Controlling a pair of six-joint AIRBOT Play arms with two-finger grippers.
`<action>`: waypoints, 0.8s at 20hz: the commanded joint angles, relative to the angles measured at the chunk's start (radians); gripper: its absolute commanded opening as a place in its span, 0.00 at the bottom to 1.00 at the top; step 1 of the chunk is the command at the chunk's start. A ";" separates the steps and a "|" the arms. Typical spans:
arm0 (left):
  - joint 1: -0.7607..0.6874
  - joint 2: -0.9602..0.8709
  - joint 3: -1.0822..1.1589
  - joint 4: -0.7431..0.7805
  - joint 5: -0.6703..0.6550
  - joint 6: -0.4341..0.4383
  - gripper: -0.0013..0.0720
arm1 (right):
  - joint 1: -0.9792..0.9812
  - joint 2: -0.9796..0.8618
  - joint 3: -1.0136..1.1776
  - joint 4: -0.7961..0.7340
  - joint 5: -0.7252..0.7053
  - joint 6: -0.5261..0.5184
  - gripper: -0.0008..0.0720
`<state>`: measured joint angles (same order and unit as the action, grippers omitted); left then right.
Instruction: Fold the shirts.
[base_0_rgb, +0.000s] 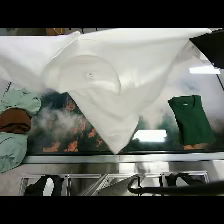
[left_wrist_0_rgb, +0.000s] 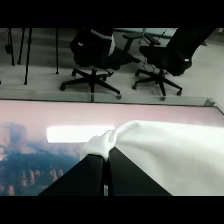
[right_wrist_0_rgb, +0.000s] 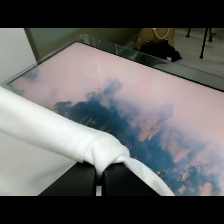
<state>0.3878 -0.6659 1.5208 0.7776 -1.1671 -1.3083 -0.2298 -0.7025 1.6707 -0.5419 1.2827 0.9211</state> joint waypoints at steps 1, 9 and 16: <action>-0.085 -0.181 0.042 -0.008 -0.109 0.027 0.03 | 0.000 -0.130 -0.002 0.012 0.048 -0.010 0.04; -0.420 -0.918 0.042 0.217 -0.005 0.034 0.04 | 0.216 -0.761 -0.058 0.012 -0.121 -0.062 0.04; -0.415 -1.146 0.181 0.217 -0.027 0.025 0.98 | 0.146 -0.850 -0.054 0.024 -0.069 -0.014 0.53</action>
<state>-0.0303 -1.7447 1.6360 0.9863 -1.1431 -1.2781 -0.0505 -1.5501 1.6157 -0.5175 1.1584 0.8703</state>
